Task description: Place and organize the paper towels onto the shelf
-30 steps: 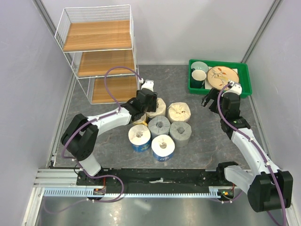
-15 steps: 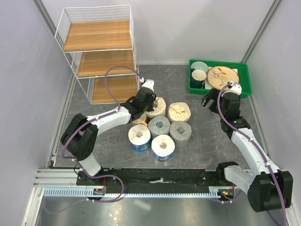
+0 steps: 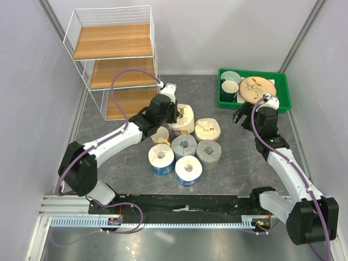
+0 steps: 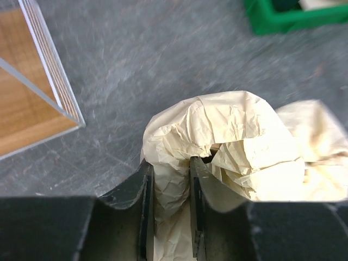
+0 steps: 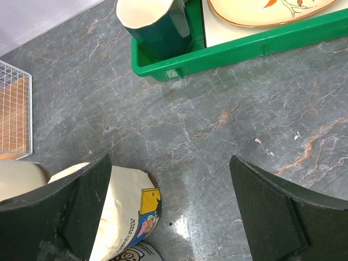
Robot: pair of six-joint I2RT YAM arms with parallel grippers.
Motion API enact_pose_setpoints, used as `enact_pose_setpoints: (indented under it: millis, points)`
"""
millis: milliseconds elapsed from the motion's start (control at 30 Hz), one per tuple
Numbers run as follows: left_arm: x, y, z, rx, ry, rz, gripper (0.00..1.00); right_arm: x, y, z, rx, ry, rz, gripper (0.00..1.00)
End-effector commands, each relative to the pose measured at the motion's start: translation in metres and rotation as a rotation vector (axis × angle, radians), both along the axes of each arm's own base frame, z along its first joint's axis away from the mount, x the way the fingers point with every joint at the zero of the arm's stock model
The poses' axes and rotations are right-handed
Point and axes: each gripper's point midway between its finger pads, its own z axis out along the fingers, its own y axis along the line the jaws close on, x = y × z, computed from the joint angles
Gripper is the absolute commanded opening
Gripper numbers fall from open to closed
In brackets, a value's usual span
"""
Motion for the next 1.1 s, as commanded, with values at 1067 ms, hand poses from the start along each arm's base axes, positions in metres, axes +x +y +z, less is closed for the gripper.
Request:
enact_pose_setpoints:
  millis: [1067]
  points:
    - [-0.139, 0.203, 0.406, -0.500, -0.908, 0.377, 0.19, -0.002, 0.013, 0.004, 0.081, -0.017, 0.031, 0.98]
